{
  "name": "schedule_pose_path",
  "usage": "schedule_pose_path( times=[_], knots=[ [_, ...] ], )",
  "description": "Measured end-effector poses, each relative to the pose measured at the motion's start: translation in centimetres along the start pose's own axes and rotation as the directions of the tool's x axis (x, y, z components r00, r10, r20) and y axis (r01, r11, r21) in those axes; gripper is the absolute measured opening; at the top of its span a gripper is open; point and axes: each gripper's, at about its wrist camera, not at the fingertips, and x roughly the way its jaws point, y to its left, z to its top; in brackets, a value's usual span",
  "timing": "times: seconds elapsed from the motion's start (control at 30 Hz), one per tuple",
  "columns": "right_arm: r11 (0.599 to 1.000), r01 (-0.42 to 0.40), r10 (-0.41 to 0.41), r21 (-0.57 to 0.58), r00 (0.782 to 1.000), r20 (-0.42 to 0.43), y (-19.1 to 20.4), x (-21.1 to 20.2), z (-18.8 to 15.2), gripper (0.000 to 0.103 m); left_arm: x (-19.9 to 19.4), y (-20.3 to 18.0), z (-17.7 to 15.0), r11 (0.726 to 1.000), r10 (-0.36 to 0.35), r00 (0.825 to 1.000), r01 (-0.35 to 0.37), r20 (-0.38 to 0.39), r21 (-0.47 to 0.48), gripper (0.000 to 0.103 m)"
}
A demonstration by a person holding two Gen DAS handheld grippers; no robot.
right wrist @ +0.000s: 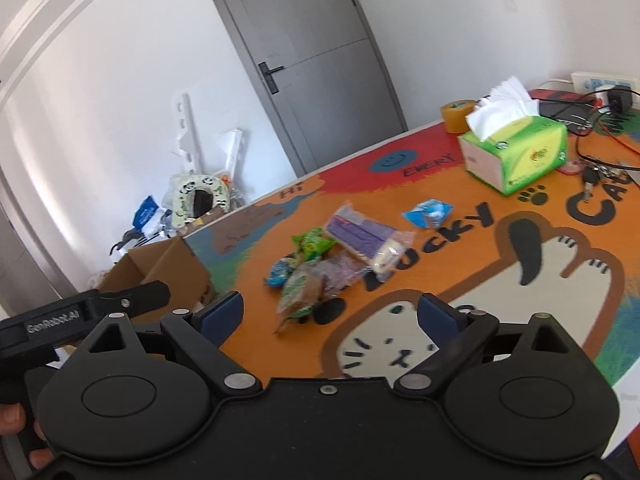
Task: Organize snacks
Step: 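Move both tools back over the remaining snacks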
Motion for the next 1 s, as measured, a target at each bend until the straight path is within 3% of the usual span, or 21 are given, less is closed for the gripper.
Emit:
schedule_pose_path(
  times=[0.3,0.77,1.0],
  knots=[
    [1.000,0.018,-0.018,0.018,1.000,0.002,-1.8,1.0,0.0,0.088,2.4,-1.4,-0.2,1.000,-0.020,1.000,0.020,-0.005,0.020,0.089],
    [0.999,0.009,-0.009,0.043,1.000,-0.019,-3.9,4.3,0.9,0.075,7.7,-2.5,-0.5,1.000,-0.014,0.997,0.016,-0.079,0.019,0.086],
    [0.998,-0.010,0.013,0.056,0.999,-0.048,-4.8,6.2,1.1,0.070,10.6,-3.2,-0.8,1.000,-0.007,0.992,0.009,-0.124,0.018,0.081]
  ],
)
